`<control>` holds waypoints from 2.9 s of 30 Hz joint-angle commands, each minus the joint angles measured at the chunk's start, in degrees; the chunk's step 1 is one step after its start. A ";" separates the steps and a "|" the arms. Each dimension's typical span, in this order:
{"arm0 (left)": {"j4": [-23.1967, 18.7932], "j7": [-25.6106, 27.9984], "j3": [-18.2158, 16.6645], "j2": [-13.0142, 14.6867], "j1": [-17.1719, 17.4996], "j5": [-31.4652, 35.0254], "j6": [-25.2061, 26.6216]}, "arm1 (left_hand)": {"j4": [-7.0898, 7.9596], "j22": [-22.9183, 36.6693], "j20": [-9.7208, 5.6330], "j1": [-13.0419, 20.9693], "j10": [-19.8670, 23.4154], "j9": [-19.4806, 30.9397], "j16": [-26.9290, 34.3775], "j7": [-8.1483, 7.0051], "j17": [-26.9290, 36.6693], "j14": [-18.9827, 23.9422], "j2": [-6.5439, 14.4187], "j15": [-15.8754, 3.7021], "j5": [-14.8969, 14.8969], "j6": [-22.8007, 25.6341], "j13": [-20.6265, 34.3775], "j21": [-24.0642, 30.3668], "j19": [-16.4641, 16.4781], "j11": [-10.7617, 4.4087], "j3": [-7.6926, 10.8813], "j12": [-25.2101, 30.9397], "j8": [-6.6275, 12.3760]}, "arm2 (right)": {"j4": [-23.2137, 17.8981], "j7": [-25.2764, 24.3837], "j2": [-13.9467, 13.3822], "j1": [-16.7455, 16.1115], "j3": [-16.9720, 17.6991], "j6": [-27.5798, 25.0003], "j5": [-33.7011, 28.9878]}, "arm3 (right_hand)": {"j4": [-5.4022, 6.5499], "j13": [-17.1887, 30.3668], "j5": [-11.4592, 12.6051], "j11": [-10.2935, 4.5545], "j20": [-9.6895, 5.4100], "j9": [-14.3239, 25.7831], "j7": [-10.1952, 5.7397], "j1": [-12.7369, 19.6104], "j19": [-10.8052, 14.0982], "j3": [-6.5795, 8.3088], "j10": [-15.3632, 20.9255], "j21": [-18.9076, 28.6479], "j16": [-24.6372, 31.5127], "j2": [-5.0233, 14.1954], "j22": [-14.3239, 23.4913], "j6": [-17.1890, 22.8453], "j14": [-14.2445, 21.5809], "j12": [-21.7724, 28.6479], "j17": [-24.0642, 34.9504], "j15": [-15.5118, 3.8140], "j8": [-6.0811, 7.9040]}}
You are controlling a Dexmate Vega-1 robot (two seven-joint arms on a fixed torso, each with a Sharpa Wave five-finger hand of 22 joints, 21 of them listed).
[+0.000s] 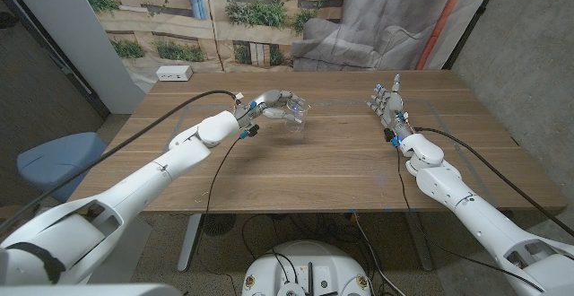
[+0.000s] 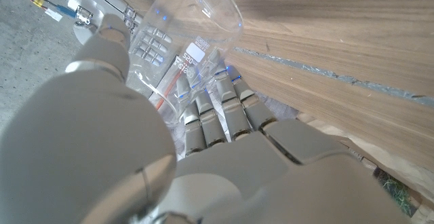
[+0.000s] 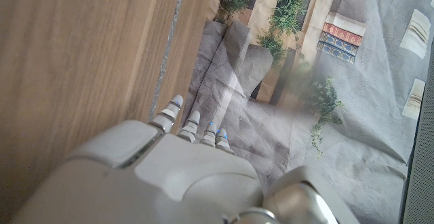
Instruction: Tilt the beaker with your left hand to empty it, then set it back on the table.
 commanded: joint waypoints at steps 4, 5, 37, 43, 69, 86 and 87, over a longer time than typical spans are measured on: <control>-4.02 -2.22 0.11 2.90 -2.11 3.21 3.35 | -0.10 0.20 -5.10 8.46 8.54 0.13 0.23 -2.63 5.89 6.48 10.17 -15.60 0.60 4.53 0.45 0.21 0.52 -7.61 0.04 0.10 1.39 | 0.05 -0.03 0.03 -0.01 -0.01 0.04 -0.04 | 0.06 0.29 0.33 -0.13 0.32 0.12 -0.13 0.23 0.06 -0.33 -0.22 0.37 0.14 5.07 0.26 -0.46 -0.30 0.35 0.09 -1.07 0.28; -4.06 -2.60 0.21 2.92 -2.39 3.30 3.55 | -0.12 0.20 -5.10 8.49 8.55 0.12 0.19 -2.62 5.88 6.48 10.17 -15.60 0.60 4.52 0.45 0.20 0.52 -7.61 0.01 0.07 1.38 | 0.05 -0.03 0.03 -0.01 -0.01 0.04 -0.03 | 0.06 0.29 0.32 -0.12 0.31 0.12 -0.13 0.22 0.07 -0.33 -0.19 0.37 0.15 5.07 0.26 -0.44 -0.28 0.36 0.09 -1.09 0.29; -10.31 -11.35 6.10 4.21 -9.94 16.51 11.79 | -0.19 0.23 -5.18 9.19 9.22 -0.12 -0.25 -3.02 6.07 6.79 10.61 -15.61 0.67 4.86 0.87 0.08 0.73 -7.62 -0.72 -0.39 1.54 | -0.01 -0.02 -0.01 -0.03 0.00 -0.01 -0.01 | 0.06 0.29 0.33 -0.07 0.33 0.12 -0.20 0.22 0.04 -0.32 -0.24 0.37 0.19 5.08 0.26 -0.39 -0.18 0.34 0.09 -0.96 0.31; -10.07 -13.69 7.31 4.04 -11.30 18.08 12.00 | -0.16 0.24 -4.99 9.33 9.28 -0.16 -0.28 -3.04 6.23 6.94 10.71 -15.61 0.69 4.78 0.93 0.07 0.84 -7.61 -0.94 -0.60 1.53 | 0.05 0.03 0.01 0.00 -0.01 0.01 -0.01 | 0.06 0.29 0.33 -0.08 0.33 0.12 -0.10 0.23 0.06 -0.32 -0.24 0.37 0.18 5.08 0.25 -0.39 -0.19 0.35 0.08 -1.00 0.31; -8.45 -21.53 13.66 1.08 -18.45 30.15 12.03 | -0.06 0.24 -4.75 9.53 9.94 -0.28 -0.23 -2.77 6.90 7.60 10.83 -15.62 0.68 4.89 1.47 0.06 1.28 -7.59 -1.80 -0.82 1.62 | 0.04 0.00 0.02 -0.01 -0.01 0.02 -0.02 | 0.06 0.29 0.33 -0.09 0.31 0.12 -0.11 0.22 0.05 -0.33 -0.22 0.37 0.18 5.07 0.25 -0.42 -0.20 0.35 0.08 -0.96 0.30; -10.08 -25.66 15.40 0.49 -19.60 35.92 14.10 | 0.00 0.26 -4.58 9.62 9.91 -0.33 -0.49 -2.56 7.17 7.65 11.12 -15.62 0.72 4.56 1.84 -0.07 1.22 -7.58 -2.14 -1.11 1.47 | 0.09 0.02 0.03 0.01 -0.01 0.04 -0.02 | 0.06 0.29 0.33 -0.09 0.31 0.12 -0.16 0.22 0.08 -0.33 -0.19 0.38 0.19 5.07 0.25 -0.35 -0.19 0.36 0.09 -1.07 0.32; -10.07 -25.93 15.48 0.33 -19.61 36.22 14.57 | 0.01 0.26 -4.56 9.63 9.93 -0.33 -0.50 -2.53 7.20 7.66 11.17 -15.62 0.73 4.57 1.88 -0.09 1.20 -7.59 -2.15 -1.11 1.47 | 0.09 0.02 0.03 0.01 -0.01 0.04 -0.01 | 0.06 0.29 0.33 -0.12 0.34 0.12 -0.17 0.22 0.07 -0.33 -0.18 0.37 0.18 5.07 0.25 -0.34 -0.20 0.37 0.09 -1.11 0.33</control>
